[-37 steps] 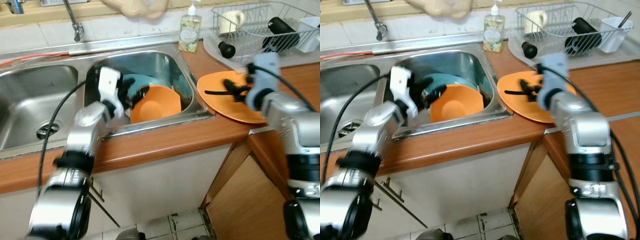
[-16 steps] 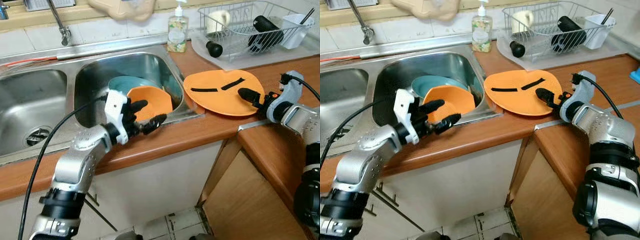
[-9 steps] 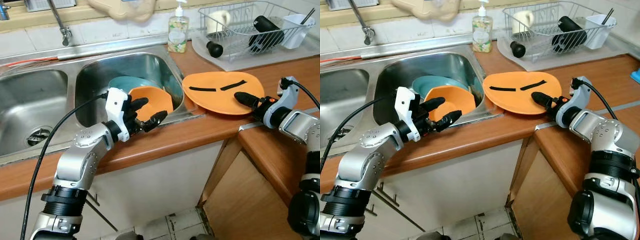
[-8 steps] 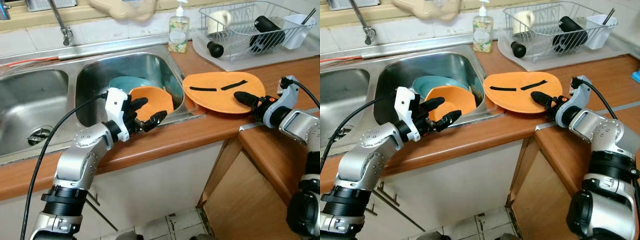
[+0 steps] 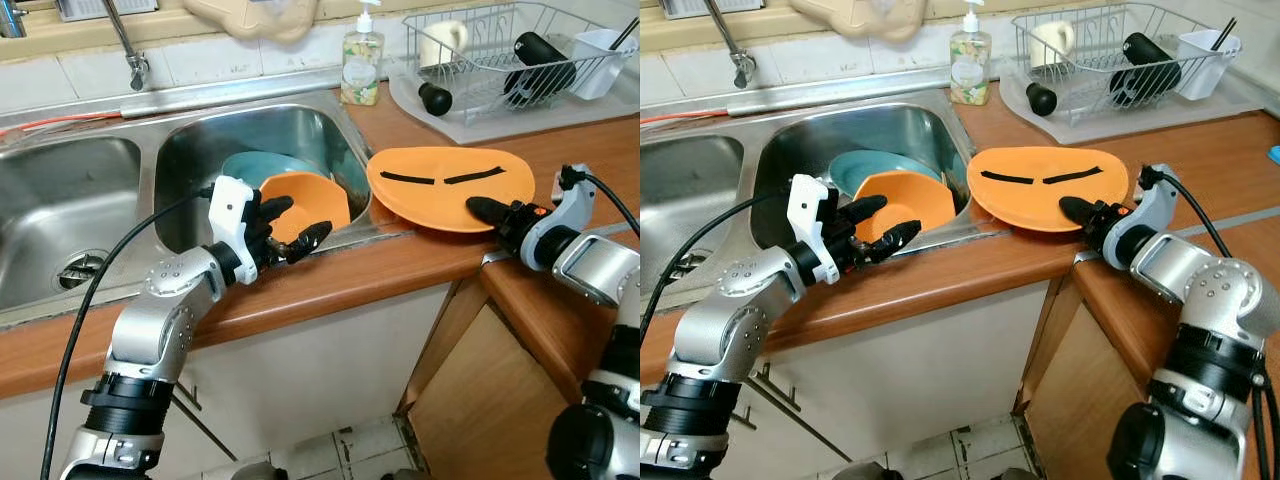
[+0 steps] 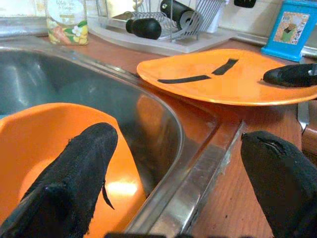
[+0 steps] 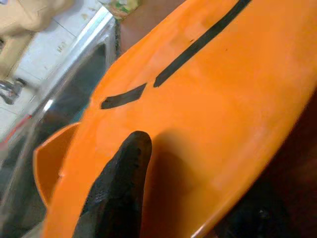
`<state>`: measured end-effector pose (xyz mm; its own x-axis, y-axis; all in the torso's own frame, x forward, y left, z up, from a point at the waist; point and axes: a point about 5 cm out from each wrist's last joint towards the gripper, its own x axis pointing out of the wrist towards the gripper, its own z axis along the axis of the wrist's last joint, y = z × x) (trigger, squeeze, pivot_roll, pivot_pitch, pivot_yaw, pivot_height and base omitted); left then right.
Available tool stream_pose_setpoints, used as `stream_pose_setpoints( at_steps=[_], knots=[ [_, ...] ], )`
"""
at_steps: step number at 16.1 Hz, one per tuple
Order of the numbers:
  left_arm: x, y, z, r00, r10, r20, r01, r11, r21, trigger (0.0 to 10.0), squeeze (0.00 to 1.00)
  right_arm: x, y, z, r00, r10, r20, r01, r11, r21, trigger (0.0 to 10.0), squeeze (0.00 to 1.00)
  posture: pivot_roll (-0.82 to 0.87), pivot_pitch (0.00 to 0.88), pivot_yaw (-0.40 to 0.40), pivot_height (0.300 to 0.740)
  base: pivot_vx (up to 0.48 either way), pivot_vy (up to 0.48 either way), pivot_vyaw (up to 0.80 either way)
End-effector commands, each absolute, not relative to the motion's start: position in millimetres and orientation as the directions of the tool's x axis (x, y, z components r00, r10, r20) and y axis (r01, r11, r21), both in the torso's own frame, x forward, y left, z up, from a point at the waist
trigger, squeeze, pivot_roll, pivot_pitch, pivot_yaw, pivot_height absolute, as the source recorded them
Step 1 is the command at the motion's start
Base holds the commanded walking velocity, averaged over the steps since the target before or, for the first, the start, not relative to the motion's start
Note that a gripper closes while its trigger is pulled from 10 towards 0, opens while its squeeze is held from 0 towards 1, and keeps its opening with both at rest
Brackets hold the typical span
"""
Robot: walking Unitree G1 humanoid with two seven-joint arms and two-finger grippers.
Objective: Kitchen organization
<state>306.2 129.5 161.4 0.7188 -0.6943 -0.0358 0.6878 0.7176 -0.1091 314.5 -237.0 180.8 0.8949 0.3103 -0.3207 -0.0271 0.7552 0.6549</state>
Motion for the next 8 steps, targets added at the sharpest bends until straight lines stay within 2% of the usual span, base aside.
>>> stream_pose_setpoints(
  at_steps=[1, 8],
  knots=[
    [304, 130, 166, 0.722, -0.691, -0.021, 0.686, 0.720, -0.103, 10.0, 0.40, 311, -233, 187, 0.901, 0.322, -0.291, -0.049, 0.742, 0.669, 0.0, 0.00, -0.11, 0.000, 0.067, 0.740, 0.000, 0.000, 0.00],
    [298, 130, 165, 0.726, -0.687, -0.025, 0.681, 0.724, -0.110, 10.0, 0.39, 303, -223, 207, 0.922, 0.311, -0.232, -0.068, 0.718, 0.693, 0.0, 0.00, -0.10, 0.000, 0.056, 0.740, 0.000, 0.000, 0.00]
  ],
)
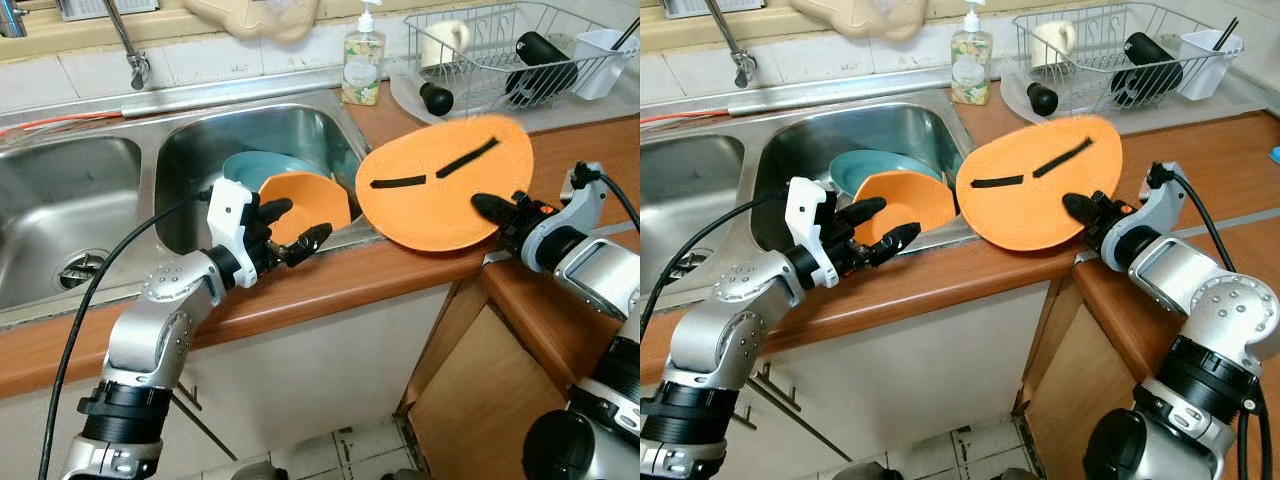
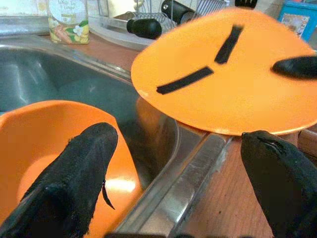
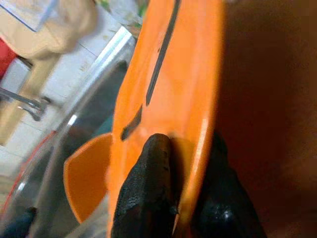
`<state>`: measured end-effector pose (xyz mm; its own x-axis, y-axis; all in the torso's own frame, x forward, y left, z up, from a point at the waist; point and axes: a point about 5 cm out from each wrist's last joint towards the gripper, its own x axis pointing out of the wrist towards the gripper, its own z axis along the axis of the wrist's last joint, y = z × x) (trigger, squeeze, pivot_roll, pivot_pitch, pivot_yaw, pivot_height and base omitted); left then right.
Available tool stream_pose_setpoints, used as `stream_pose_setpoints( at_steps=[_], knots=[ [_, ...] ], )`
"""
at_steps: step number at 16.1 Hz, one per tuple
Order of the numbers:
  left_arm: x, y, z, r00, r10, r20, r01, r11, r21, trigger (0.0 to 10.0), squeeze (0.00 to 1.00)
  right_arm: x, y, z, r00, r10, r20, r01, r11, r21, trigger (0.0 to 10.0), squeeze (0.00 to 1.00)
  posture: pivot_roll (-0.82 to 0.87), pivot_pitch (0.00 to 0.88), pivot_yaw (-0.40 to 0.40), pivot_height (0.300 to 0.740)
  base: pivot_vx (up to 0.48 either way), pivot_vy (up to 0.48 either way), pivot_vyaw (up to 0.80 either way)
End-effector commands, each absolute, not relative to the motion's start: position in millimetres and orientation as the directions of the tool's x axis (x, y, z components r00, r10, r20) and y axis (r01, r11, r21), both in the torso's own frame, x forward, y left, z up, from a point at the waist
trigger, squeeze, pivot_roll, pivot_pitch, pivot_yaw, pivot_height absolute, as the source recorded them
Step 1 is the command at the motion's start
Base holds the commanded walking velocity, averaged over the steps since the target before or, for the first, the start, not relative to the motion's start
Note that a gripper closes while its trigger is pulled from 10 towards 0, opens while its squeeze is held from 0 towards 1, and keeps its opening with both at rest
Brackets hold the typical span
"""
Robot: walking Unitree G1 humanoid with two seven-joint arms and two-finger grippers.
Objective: Kitchen organization
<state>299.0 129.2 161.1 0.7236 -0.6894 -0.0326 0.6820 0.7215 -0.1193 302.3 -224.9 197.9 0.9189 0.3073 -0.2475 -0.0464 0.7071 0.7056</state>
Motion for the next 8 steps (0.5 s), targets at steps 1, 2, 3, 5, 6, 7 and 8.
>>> stream_pose_setpoints(
  at_steps=[1, 2, 3, 5, 6, 7, 8],
  knots=[
    [298, 130, 165, 0.727, -0.686, -0.025, 0.680, 0.725, -0.111, 10.0, 0.40, 303, -222, 210, 0.926, 0.308, -0.216, -0.076, 0.715, 0.695, 0.0, 0.00, -0.10, 0.000, 0.056, 0.740, 0.000, 0.000, 0.00],
    [298, 130, 166, 0.729, -0.684, -0.025, 0.678, 0.727, -0.111, 10.0, 0.40, 306, -222, 216, 0.934, 0.306, -0.184, -0.092, 0.705, 0.703, 0.0, 0.00, -0.10, 0.000, 0.056, 0.740, 0.000, 0.000, 0.00],
    [297, 131, 166, 0.731, -0.682, -0.025, 0.676, 0.729, -0.111, 10.0, 0.40, 309, -220, 222, 0.937, 0.312, -0.158, -0.110, 0.691, 0.714, 0.0, 0.00, -0.10, 0.000, 0.060, 0.740, 0.000, 0.000, 0.00],
    [297, 134, 167, 0.738, -0.674, -0.025, 0.668, 0.736, -0.106, 10.0, 0.39, 316, -211, 233, 0.933, 0.341, -0.115, -0.154, 0.668, 0.729, 0.0, 0.00, -0.10, 0.000, 0.064, 0.740, 0.000, 0.000, 0.00],
    [297, 137, 170, 0.751, -0.660, -0.020, 0.656, 0.749, -0.095, 10.0, 0.39, 323, -202, 240, 0.930, 0.356, -0.093, -0.182, 0.663, 0.726, 0.0, 0.00, -0.10, 0.000, 0.065, 0.740, 0.000, 0.000, 0.00],
    [298, 138, 170, 0.753, -0.658, -0.019, 0.654, 0.751, -0.094, 10.0, 0.40, 325, -200, 241, 0.929, 0.358, -0.090, -0.185, 0.664, 0.725, 0.0, 0.00, -0.09, 0.000, 0.063, 0.740, 0.000, 0.000, 0.00],
    [297, 141, 172, 0.761, -0.649, -0.020, 0.645, 0.759, -0.082, 10.0, 0.40, 331, -193, 244, 0.928, 0.360, -0.094, -0.192, 0.678, 0.709, 0.0, 0.00, -0.09, 0.000, 0.063, 0.740, 0.000, 0.000, 0.00]
  ],
)
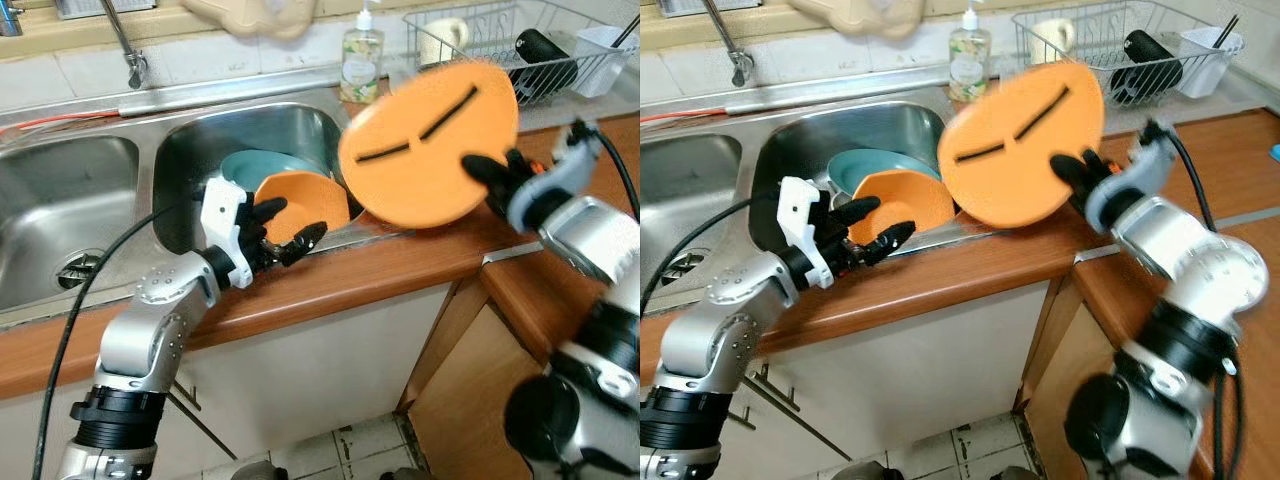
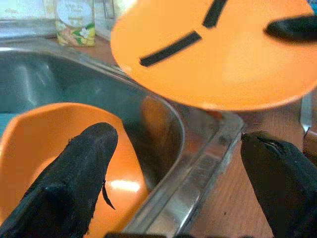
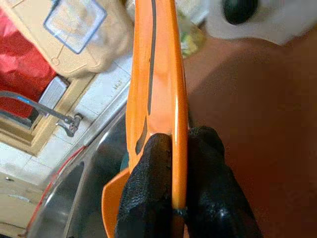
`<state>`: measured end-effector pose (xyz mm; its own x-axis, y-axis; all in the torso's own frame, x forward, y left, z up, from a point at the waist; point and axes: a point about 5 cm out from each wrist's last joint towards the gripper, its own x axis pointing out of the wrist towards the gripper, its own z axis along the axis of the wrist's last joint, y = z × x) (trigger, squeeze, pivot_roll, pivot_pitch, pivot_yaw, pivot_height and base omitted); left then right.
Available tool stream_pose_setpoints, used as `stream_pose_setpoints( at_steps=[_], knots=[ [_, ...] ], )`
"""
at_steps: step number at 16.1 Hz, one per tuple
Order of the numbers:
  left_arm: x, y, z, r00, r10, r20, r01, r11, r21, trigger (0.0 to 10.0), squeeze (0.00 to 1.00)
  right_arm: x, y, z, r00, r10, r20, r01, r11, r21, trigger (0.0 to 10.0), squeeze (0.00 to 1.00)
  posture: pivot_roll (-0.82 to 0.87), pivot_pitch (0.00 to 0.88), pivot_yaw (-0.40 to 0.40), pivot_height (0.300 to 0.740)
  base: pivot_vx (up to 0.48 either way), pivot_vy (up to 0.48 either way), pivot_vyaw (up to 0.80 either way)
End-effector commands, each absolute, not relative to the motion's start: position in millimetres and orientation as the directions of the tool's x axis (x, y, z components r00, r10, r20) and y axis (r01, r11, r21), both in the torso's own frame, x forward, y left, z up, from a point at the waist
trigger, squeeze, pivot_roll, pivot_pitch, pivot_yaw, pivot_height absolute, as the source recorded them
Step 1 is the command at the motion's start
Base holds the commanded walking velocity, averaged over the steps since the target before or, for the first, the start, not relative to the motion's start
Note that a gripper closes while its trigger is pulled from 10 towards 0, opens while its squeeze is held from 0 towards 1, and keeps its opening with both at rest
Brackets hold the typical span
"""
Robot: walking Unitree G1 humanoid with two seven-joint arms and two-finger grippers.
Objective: Kitchen organization
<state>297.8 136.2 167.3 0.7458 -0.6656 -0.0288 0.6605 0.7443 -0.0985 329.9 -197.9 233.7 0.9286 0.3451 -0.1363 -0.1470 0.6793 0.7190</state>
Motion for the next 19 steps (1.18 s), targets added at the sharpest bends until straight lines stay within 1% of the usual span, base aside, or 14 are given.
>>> stream_pose_setpoints(
  at_steps=[1, 2, 3, 4, 6, 8, 9, 10, 12, 14, 15, 18, 19],
  knots=[
    [297, 144, 173, 0.766, -0.642, -0.021, 0.639, 0.766, -0.072, 10.0, 0.40, 337, -187, 247, 0.927, 0.363, -0.092, -0.198, 0.684, 0.702, 0.0, 0.00, -0.09, 0.000, 0.057, 0.740, 0.000, 0.000, 0.00],
    [296, 147, 175, 0.772, -0.636, -0.022, 0.634, 0.771, -0.061, 10.0, 0.40, 343, -183, 250, 0.929, 0.357, -0.095, -0.199, 0.700, 0.686, 0.0, 0.00, -0.08, 0.000, 0.050, 0.740, 0.000, 0.000, 0.00],
    [294, 157, 179, 0.785, -0.618, -0.033, 0.618, 0.786, -0.024, 10.0, 0.40, 360, -164, 255, 0.926, 0.365, -0.100, -0.224, 0.741, 0.633, 0.0, 0.00, -0.07, 0.000, 0.048, 0.740, 0.000, 0.000, 0.00],
    [293, 159, 179, 0.787, -0.615, -0.037, 0.615, 0.788, -0.013, 10.0, 0.40, 364, -159, 256, 0.924, 0.369, -0.103, -0.230, 0.749, 0.621, 0.0, 0.00, -0.07, 0.000, 0.048, 0.740, 0.000, 0.000, 0.00],
    [289, 166, 183, 0.791, -0.609, -0.058, 0.611, 0.790, 0.040, 10.0, 0.38, 387, -129, 251, 0.908, 0.400, -0.127, -0.250, 0.759, 0.601, 0.0, 0.00, -0.04, 0.000, 0.031, 0.740, 0.000, 0.000, 0.00],
    [288, 169, 186, 0.789, -0.610, -0.068, 0.614, 0.787, 0.062, 10.0, 0.38, 396, -116, 248, 0.901, 0.412, -0.135, -0.258, 0.759, 0.598, 0.0, 0.00, -0.03, 0.000, 0.028, 0.740, 0.000, 0.000, 0.00],
    [284, 170, 188, 0.783, -0.616, -0.082, 0.622, 0.779, 0.078, 10.0, 0.33, 405, -103, 241, 0.902, 0.396, -0.171, -0.230, 0.778, 0.584, 0.0, 0.00, -0.02, 0.000, 0.022, 0.740, 0.000, 0.000, 0.00],
    [283, 171, 188, 0.780, -0.619, -0.087, 0.625, 0.776, 0.082, 10.0, 0.32, 408, -99, 238, 0.902, 0.390, -0.184, -0.220, 0.783, 0.582, 0.0, 0.00, -0.02, 0.000, 0.020, 0.740, 0.000, 0.000, 0.00],
    [279, 171, 190, 0.765, -0.638, -0.090, 0.644, 0.762, 0.067, 10.0, 0.31, 412, -72, 224, 0.878, 0.431, -0.209, -0.205, 0.732, 0.650, 0.0, 0.00, 0.00, 0.000, 0.013, 0.740, 0.000, 0.000, 0.00],
    [278, 170, 191, 0.764, -0.638, -0.092, 0.645, 0.761, 0.069, 10.0, 0.30, 410, -60, 219, 0.865, 0.453, -0.215, -0.204, 0.710, 0.674, 0.0, 0.00, 0.01, 0.000, 0.010, 0.740, 0.000, 0.000, 0.00],
    [278, 170, 192, 0.765, -0.638, -0.092, 0.644, 0.762, 0.071, 10.0, 0.29, 407, -48, 213, 0.852, 0.470, -0.232, -0.191, 0.691, 0.697, 0.0, 0.00, 0.02, 0.000, -0.001, 0.740, 0.000, 0.000, 0.00],
    [275, 169, 193, 0.766, -0.636, -0.094, 0.642, 0.763, 0.071, 10.0, 0.27, 405, -40, 206, 0.843, 0.471, -0.260, -0.171, 0.693, 0.701, 0.0, 0.00, 0.03, 0.000, -0.006, 0.740, 0.000, 0.000, 0.00],
    [274, 169, 192, 0.768, -0.633, -0.096, 0.640, 0.765, 0.070, 10.0, 0.25, 403, -34, 201, 0.832, 0.479, -0.280, -0.165, 0.695, 0.700, 2.0, 0.00, 0.04, 0.000, -0.008, 0.740, 0.000, 0.000, 0.00]
  ],
)
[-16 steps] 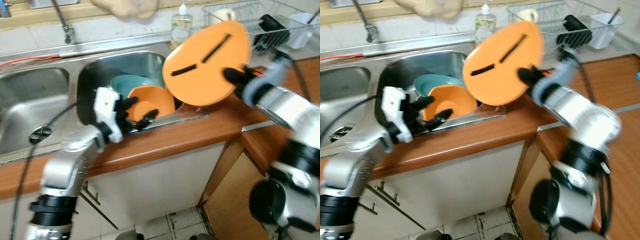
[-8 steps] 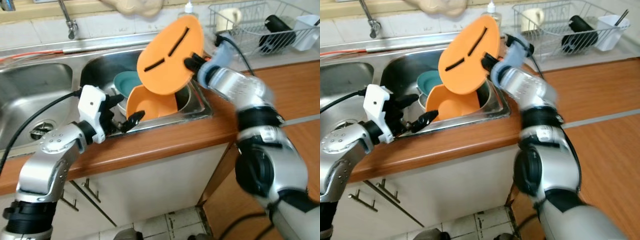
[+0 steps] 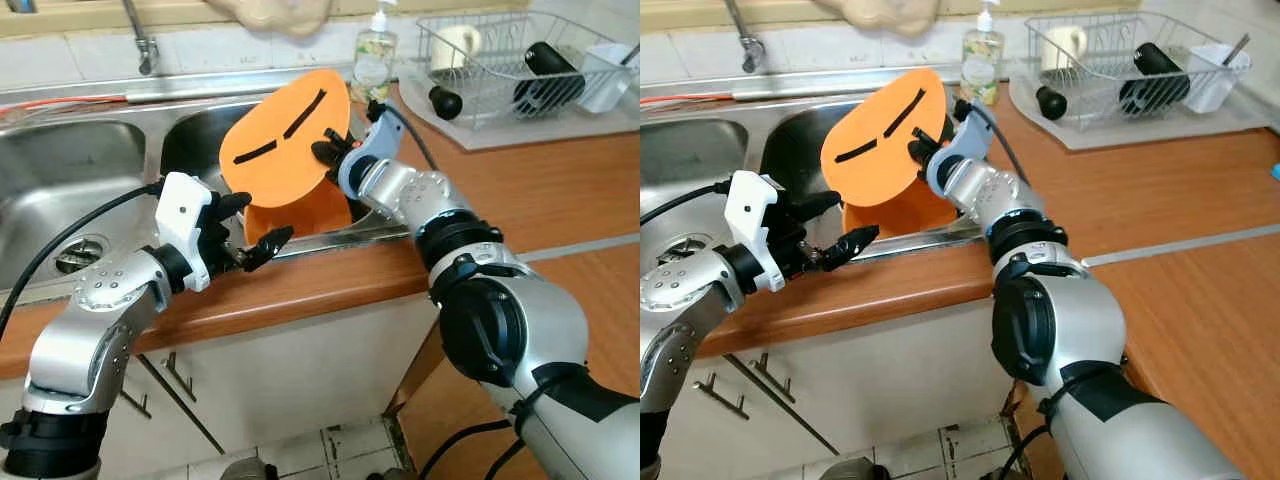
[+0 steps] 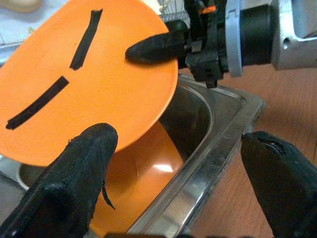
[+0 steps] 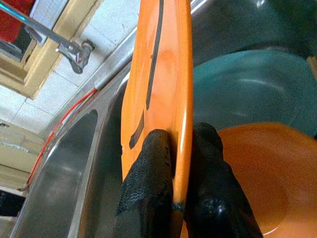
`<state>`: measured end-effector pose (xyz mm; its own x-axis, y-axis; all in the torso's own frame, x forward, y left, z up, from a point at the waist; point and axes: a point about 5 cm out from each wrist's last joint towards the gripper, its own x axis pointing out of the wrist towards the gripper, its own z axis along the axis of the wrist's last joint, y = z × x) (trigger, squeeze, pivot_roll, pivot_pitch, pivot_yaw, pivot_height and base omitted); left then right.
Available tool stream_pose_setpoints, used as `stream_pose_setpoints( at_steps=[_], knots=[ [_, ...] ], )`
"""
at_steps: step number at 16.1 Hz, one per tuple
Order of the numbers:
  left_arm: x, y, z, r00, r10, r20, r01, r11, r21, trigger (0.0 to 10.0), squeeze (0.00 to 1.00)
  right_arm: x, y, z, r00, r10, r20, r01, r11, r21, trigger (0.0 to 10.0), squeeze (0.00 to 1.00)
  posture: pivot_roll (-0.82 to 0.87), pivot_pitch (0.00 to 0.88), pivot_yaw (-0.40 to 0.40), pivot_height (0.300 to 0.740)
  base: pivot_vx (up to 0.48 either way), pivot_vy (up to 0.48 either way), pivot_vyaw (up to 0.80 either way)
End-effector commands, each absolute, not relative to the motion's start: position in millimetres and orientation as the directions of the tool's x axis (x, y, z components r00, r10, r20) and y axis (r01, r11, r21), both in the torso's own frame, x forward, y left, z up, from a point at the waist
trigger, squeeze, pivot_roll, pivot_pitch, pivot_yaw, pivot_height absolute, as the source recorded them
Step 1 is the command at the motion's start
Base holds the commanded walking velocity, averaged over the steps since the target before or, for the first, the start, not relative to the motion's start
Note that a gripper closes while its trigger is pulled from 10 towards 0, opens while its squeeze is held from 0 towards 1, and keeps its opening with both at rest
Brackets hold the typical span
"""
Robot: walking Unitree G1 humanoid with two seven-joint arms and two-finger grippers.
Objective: Kitchen organization
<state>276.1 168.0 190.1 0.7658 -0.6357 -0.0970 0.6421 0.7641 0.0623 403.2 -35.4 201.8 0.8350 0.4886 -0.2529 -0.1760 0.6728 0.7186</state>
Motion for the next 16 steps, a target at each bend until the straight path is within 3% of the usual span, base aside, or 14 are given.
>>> stream_pose_setpoints(
  at_steps=[1, 2, 6, 7, 8, 12, 16],
  knots=[
    [274, 169, 193, 0.768, -0.633, -0.097, 0.640, 0.765, 0.070, 10.0, 0.25, 401, -32, 197, 0.824, 0.483, -0.297, -0.164, 0.704, 0.691, 4.2, 0.00, 0.04, 0.000, -0.008, 0.740, 0.000, 0.000, 0.00],
    [275, 169, 193, 0.768, -0.632, -0.098, 0.639, 0.766, 0.071, 10.0, 0.22, 399, -28, 192, 0.810, 0.493, -0.318, -0.156, 0.703, 0.694, 10.0, 0.00, 0.04, 0.000, -0.006, 0.740, 0.000, 0.000, 0.00],
    [276, 169, 194, 0.771, -0.628, -0.101, 0.636, 0.769, 0.073, 10.0, 0.21, 396, -29, 180, 0.802, 0.476, -0.362, -0.098, 0.702, 0.706, 10.0, 0.00, 0.03, 0.000, 0.004, 0.740, 0.000, 0.000, 0.00],
    [276, 168, 194, 0.770, -0.630, -0.099, 0.637, 0.768, 0.071, 10.0, 0.20, 396, -31, 179, 0.801, 0.476, -0.364, -0.086, 0.693, 0.716, 10.0, 0.35, 0.03, 0.000, 0.007, 0.740, 0.000, 0.000, 0.00],
    [277, 168, 194, 0.769, -0.632, -0.099, 0.639, 0.766, 0.070, 10.0, 0.19, 396, -32, 179, 0.802, 0.474, -0.364, -0.083, 0.692, 0.718, 10.0, 1.00, 0.03, 0.000, 0.012, 0.740, 0.000, 0.000, 0.00],
    [280, 167, 195, 0.767, -0.634, -0.098, 0.641, 0.764, 0.072, 10.0, 0.16, 399, -36, 184, 0.810, 0.467, -0.355, -0.102, 0.707, 0.700, 10.0, 1.00, 0.02, 0.000, 0.019, 0.740, 0.000, 0.000, 0.00],
    [280, 166, 191, 0.781, -0.617, -0.095, 0.623, 0.780, 0.056, 10.0, 0.09, 404, -62, 188, 0.809, 0.452, -0.377, -0.229, 0.831, 0.507, 10.0, 1.00, -0.01, 0.000, 0.038, 0.740, 0.000, 0.000, 0.00]
  ],
)
